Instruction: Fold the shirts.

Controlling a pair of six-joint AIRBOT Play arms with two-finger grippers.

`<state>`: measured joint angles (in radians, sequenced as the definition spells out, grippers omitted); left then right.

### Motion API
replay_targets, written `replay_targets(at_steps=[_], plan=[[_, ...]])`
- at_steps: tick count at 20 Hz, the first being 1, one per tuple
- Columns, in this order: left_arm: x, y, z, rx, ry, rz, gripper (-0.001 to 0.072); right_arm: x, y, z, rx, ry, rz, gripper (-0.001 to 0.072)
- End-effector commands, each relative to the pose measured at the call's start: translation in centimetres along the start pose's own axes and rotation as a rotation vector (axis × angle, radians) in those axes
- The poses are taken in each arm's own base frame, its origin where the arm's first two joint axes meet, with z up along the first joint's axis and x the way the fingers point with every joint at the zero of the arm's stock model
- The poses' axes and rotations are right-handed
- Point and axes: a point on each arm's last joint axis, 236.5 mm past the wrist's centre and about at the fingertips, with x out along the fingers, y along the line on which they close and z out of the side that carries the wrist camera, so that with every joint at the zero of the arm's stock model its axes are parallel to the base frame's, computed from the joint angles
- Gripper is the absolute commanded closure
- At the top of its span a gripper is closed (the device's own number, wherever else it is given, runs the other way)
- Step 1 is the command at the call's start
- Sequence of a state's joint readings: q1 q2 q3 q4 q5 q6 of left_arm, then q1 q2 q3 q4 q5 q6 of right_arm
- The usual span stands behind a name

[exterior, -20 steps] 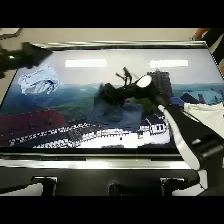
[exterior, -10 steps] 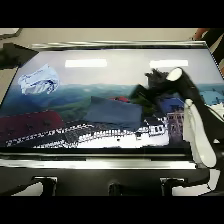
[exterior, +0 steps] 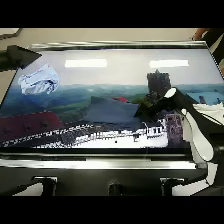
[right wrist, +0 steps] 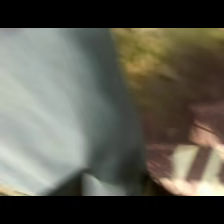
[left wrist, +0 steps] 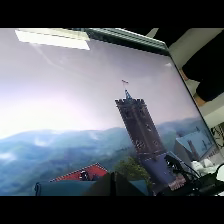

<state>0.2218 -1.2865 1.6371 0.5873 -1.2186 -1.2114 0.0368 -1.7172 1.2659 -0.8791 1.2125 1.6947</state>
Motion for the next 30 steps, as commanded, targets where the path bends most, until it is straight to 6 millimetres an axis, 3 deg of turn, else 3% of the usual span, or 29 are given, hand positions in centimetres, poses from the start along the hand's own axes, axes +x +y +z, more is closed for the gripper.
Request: replay_targets(at_steps=[1,3,5,6,8,11,14,16,19,24,26,30], plan=[[0.2,-0.4,-0.2,0.004,0.009,-0.008,0.0681,-0.1,3.9,0.6,-0.065,-0.019,0.156,0.0662],[0.2,-0.4,-0.3,0.005,0.01,-0.007,0.0681,-4.6,5.4,1.9,-0.168,-0.088,0.18,0.0662],[0.2,-0.4,-0.3,0.013,0.01,-0.007,0.0681,-11.8,5.8,3.7,-0.21,-0.21,0.181,0.0662],[0.2,-0.3,-0.3,0.02,0.01,-0.007,0.0681,-16.0,5.0,4.5,-0.192,-0.285,0.163,0.0662],[0.2,-0.3,-0.3,0.02,0.01,-0.007,0.0681,-24.0,2.2,5.4,-0.129,-0.436,0.112,0.0662],[0.2,-0.3,-0.3,0.023,0.01,-0.008,0.0681,-34.4,-2.8,4.4,0.007,-0.647,0.083,0.0662],[0.2,-0.4,-0.3,0.041,0.01,-0.008,0.0681,-40.5,-7.3,1.5,0.157,-0.76,0.08,0.0661],[0.2,-0.4,-0.3,0.047,0.01,-0.008,0.0681,-42.7,-9.9,-1.1,0.251,-0.793,0.075,0.0661],[0.2,-0.4,-0.3,0.068,0.01,-0.008,0.0681,-43.9,-12.7,-4.4,0.364,-0.782,0.073,0.0661],[0.2,-0.4,-0.3,0.083,0.01,-0.009,0.0681,-47.4,-16.3,-6.6,0.554,-0.909,0.101,0.0661],[0.2,-0.4,-0.3,0.083,0.01,-0.008,0.0681,-46.4,-18.4,-8.2,0.629,-0.859,0.035,0.0661],[0.3,-0.5,-0.3,0.083,0.011,-0.011,0.0681,-41.0,-25.3,-13.9,0.821,-0.613,-0.274,0.0661]])
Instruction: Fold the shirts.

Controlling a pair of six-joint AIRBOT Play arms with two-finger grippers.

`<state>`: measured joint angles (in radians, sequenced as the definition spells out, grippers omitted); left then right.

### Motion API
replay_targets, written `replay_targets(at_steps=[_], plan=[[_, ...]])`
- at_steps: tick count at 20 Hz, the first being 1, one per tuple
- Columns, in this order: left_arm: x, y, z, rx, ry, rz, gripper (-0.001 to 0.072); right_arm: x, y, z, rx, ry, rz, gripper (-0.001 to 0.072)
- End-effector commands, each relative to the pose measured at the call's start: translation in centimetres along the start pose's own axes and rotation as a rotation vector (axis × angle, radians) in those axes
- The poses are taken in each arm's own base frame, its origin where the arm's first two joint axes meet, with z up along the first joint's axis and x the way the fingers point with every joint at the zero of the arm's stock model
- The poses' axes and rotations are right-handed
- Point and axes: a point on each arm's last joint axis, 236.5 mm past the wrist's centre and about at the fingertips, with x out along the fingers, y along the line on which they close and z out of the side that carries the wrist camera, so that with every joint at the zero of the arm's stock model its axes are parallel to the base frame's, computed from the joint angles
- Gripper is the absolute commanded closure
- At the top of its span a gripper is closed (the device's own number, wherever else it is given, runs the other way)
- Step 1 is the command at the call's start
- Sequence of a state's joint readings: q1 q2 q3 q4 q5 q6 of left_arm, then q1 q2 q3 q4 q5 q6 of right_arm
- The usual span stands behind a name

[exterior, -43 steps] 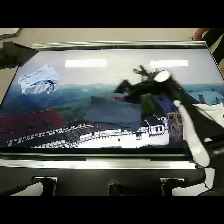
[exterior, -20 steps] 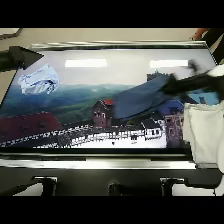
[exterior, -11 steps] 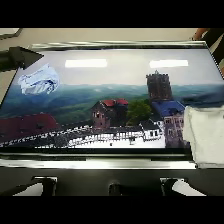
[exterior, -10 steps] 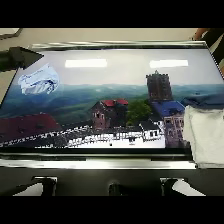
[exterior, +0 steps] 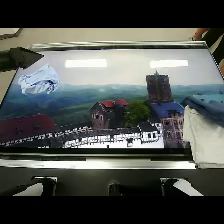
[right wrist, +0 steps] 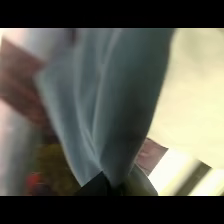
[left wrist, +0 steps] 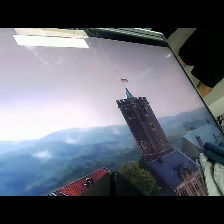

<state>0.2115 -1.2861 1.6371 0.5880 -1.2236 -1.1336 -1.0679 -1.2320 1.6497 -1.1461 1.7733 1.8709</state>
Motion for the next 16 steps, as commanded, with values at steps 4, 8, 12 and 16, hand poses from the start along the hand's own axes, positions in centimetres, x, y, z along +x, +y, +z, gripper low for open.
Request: replay_targets(at_steps=[4,8,12,16], plan=[[0.4,-0.6,-0.4,0.006,0.015,-0.015,0.0681,5.9,-13.5,-6.7,0.073,0.201,-0.418,0.066],[0.9,-1.8,-0.9,0.013,0.037,-0.041,0.0681,10.4,-15.4,-8.4,0.023,0.246,-0.395,0.0002],[0.3,-2.5,1.3,0.014,-0.032,-0.033,0.0682,5.2,-8.6,1.8,-0.167,-0.146,-0.244,0.0017],[-2.3,3.7,5.8,0.215,-0.114,0.451,0.0684,-6.8,9.7,8.7,-0.491,-0.705,0.064,0.0035]])
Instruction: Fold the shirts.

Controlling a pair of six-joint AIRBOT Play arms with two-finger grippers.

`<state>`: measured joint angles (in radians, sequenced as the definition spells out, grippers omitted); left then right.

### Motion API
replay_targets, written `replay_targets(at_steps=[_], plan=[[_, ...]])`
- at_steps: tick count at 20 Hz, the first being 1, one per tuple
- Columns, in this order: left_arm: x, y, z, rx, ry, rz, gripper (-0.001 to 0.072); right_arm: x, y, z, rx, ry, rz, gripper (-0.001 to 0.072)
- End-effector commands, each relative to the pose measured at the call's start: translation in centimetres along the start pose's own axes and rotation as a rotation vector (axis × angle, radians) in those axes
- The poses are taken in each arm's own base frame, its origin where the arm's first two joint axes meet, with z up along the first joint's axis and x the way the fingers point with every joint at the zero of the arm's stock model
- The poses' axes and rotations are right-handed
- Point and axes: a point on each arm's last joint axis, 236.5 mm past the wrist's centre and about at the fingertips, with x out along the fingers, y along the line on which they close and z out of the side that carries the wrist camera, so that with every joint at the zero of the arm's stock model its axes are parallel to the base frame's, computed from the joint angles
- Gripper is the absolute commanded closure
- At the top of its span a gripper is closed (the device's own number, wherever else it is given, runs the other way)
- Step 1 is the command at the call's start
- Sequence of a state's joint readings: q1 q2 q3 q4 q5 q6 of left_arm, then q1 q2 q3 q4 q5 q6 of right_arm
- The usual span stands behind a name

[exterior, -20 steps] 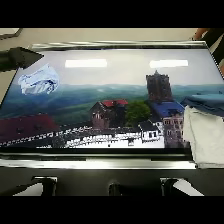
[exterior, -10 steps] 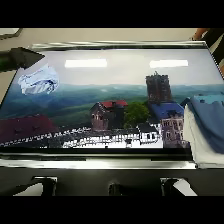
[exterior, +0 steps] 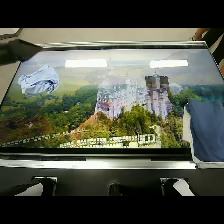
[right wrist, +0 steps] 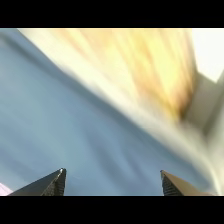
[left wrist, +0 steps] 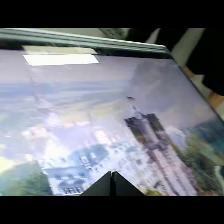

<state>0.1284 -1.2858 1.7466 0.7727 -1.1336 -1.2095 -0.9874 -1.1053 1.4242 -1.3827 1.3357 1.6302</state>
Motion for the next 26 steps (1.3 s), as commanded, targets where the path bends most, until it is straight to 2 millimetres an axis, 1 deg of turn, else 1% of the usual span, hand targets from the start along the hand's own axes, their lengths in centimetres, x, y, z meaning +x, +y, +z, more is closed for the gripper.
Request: replay_targets(at_steps=[1,2,3,4,5,6,7,8,9,10,11,12,13,15,16,26], plan=[[-1.9,7.6,2.1,0.165,-0.013,0.492,0.0684,-8.4,13.2,8.4,-0.223,-0.419,0.263,0.0035],[-2.0,9.4,1.0,0.199,0.042,0.607,0.0683,-8.3,17.8,6.1,-0.304,-0.38,0.342,0.0035],[-1.7,10.5,-0.8,0.212,0.12,0.677,0.0682,-7.5,21.5,2.6,-0.376,-0.29,0.402,0.0035],[-0.8,11.1,-3.8,0.187,0.227,0.692,0.067,-6.3,24.5,-1.7,-0.427,-0.16,0.438,0.0035],[0.0,11.5,-7.6,0.125,0.349,0.681,0.0517,-4.5,26.9,-6.6,-0.482,-0.012,0.446,0.0035],[0.5,11.7,-11.9,0.04,0.471,0.674,0.0245,-2.9,28.3,-11.3,-0.56,0.129,0.435,0.0034],[0.5,11.8,-16.9,-0.053,0.614,0.668,0.0007,-1.3,28.7,-16.3,-0.645,0.285,0.407,0.0034],[0.5,11.5,-21.0,-0.102,0.724,0.641,0.0013,0.0,28.4,-20.3,-0.709,0.417,0.372,0.0034],[0.3,11.3,-24.3,-0.13,0.795,0.619,0.0013,1.0,27.9,-23.5,-0.762,0.527,0.333,0.0034],[0.1,11.3,-26.2,-0.138,0.815,0.616,0.0013,1.7,27.6,-25.5,-0.798,0.589,0.307,0.0034],[-0.1,11.4,-27.1,-0.137,0.805,0.616,0.0014,2.1,27.8,-26.4,-0.819,0.607,0.298,0.0033],[-0.2,11.4,-27.2,-0.131,0.783,0.614,0.002,2.1,28.1,-26.8,-0.831,0.604,0.299,0.0032],[-0.1,11.4,-26.8,-0.124,0.76,0.613,0.0032,2.1,28.3,-26.9,-0.837,0.601,0.303,0.0032],[0.4,11.5,-26.0,-0.115,0.726,0.611,0.0031,2.1,28.1,-26.8,-0.838,0.6,0.298,0.0034],[0.5,11.5,-26.0,-0.115,0.722,0.61,0.0031,2.2,28.1,-26.8,-0.838,0.598,0.297,0.0034],[0.6,11.6,-26.2,-0.116,0.73,0.61,0.0031,2.2,28.1,-26.8,-0.838,0.598,0.296,0.0034]])
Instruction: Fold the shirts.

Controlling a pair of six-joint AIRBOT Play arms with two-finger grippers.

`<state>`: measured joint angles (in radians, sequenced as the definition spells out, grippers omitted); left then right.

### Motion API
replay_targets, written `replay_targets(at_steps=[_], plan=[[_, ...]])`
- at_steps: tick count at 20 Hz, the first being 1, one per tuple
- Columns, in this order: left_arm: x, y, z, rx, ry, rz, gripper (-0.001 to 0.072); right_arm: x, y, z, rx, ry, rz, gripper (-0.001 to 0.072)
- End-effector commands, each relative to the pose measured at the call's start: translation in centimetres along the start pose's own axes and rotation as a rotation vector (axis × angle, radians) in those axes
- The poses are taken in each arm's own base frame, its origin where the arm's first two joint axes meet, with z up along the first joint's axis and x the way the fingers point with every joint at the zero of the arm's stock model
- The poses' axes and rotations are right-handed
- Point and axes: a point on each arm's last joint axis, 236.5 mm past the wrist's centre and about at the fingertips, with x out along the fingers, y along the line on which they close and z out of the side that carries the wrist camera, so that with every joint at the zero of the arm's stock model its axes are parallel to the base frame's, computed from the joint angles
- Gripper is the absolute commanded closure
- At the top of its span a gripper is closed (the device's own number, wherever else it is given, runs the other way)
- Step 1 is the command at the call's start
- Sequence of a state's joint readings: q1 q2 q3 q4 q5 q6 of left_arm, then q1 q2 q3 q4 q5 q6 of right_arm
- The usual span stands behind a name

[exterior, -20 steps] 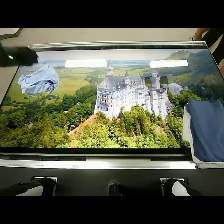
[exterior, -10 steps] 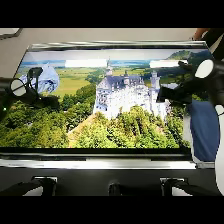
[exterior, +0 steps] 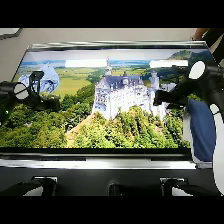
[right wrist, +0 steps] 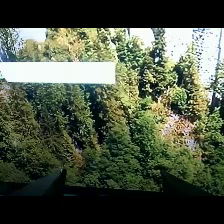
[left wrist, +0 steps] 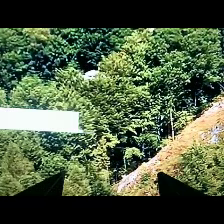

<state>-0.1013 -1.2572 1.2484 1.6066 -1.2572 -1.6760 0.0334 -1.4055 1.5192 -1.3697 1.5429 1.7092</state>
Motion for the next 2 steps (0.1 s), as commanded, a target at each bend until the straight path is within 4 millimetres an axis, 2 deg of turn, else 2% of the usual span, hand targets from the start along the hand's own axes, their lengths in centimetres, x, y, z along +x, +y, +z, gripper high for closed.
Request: replay_targets(at_steps=[1,2], plan=[[0.06,0.02,-0.01,-0.001,0.0,0.0,0.0031,0.04,0.03,-0.03,-0.001,0.002,0.0,0.0033],[0.06,0.02,-0.01,-0.001,0.0,0.0,0.0031,0.04,0.03,-0.03,-0.001,0.002,0.0,0.0033]])
